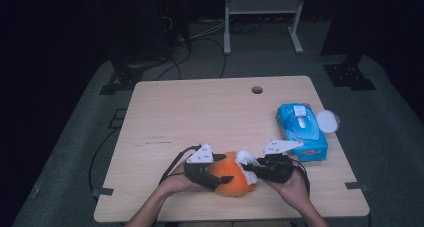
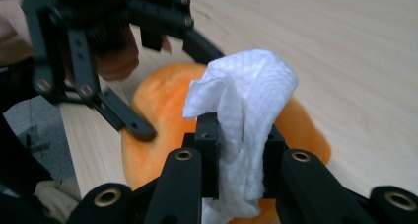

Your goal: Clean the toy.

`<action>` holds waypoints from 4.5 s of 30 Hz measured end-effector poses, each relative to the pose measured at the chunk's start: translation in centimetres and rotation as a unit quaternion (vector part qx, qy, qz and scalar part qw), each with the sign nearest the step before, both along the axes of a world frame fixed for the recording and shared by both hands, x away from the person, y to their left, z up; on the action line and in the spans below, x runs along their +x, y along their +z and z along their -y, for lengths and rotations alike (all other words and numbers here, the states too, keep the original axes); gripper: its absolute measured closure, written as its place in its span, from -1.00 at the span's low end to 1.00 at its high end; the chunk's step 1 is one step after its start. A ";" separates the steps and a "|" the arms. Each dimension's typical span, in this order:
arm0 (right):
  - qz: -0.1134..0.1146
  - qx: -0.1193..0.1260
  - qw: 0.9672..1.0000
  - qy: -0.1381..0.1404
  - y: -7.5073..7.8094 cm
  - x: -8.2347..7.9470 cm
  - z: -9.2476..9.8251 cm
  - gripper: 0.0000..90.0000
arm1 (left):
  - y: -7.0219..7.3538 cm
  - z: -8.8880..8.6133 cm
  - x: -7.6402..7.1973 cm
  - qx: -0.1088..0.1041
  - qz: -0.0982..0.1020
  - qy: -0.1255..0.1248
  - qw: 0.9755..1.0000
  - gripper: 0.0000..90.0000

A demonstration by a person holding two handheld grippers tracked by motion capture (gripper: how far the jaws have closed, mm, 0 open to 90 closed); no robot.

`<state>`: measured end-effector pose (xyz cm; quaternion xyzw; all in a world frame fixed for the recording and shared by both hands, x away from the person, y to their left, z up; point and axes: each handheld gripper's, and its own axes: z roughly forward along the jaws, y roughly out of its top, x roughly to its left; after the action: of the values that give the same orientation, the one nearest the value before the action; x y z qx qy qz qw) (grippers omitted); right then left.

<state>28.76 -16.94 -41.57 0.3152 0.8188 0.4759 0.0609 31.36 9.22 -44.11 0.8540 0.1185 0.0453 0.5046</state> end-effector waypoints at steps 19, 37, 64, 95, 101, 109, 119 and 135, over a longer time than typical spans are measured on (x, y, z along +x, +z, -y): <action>0.045 -0.015 0.999 -0.006 1.3 -0.7 0.6 0.72 | 1.5 1.2 -0.5 -0.003 0.050 0.021 0.999 -0.23; 0.052 -0.036 0.998 0.002 0.8 -1.2 -0.6 0.72 | 0.0 0.7 0.4 -0.025 -0.017 0.051 0.998 -0.49; 0.050 -0.040 0.998 -0.012 -0.1 -1.1 -0.5 0.74 | -0.2 -1.5 1.9 -0.029 -0.033 0.040 0.998 -0.63; 0.006 0.003 0.998 -0.070 -1.1 0.9 2.5 0.73 | -0.4 -1.0 0.7 -0.003 0.023 0.021 1.000 -0.46; -0.034 0.001 0.996 -0.079 -2.4 1.6 3.1 0.72 | -0.4 -0.9 0.6 -0.002 0.027 0.021 0.999 -0.47; 0.011 0.028 0.998 -0.053 -0.1 0.2 2.3 0.73 | -0.3 -0.3 0.3 0.004 0.047 0.022 0.999 -0.49; 0.040 0.011 0.999 -0.035 0.6 -0.6 1.4 0.73 | -0.1 0.4 0.2 0.008 0.055 0.026 0.998 -0.52; 0.065 -0.002 0.998 -0.005 1.5 -1.7 -0.4 0.73 | 0.2 0.6 0.0 -0.002 0.034 0.021 0.999 -0.57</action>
<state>27.03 -16.59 -40.10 0.2874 0.8125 0.4937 0.1165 31.39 8.58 -43.91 0.8481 0.1191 0.0847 0.5092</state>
